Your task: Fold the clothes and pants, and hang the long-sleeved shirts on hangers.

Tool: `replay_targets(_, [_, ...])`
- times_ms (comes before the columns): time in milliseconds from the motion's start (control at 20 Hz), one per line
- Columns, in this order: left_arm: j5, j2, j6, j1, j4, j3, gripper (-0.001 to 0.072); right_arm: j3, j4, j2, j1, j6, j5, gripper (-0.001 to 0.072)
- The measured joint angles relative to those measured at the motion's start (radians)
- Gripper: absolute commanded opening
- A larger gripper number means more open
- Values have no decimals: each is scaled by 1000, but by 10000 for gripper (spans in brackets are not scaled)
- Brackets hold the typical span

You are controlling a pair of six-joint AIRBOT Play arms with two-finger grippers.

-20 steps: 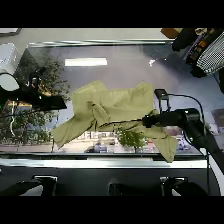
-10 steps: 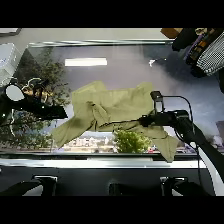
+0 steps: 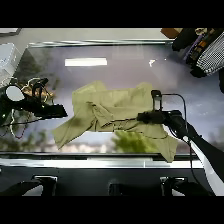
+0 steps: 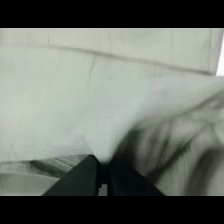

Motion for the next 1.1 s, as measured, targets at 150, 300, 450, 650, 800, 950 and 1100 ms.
replay_targets(150, [0,1,0,10,0,0,624,34,-3,-4,0,53,15,28])
replay_targets(300, [-1,15,0,20,-1,0,624,96,9,19,0,77,-109,28])
replay_targets(450, [-5,58,0,37,-2,0,624,181,30,79,0,90,-314,28])
replay_targets(650, [-22,154,4,79,0,0,623,279,59,167,0,114,-583,29])
replay_targets(800, [-60,209,19,107,32,0,618,308,71,197,0,137,-741,29])
replay_targets(950, [-79,233,54,117,56,0,624,319,79,209,0,148,-848,29])
replay_targets(1100, [-52,242,67,122,68,1,622,323,84,213,0,153,-874,29])
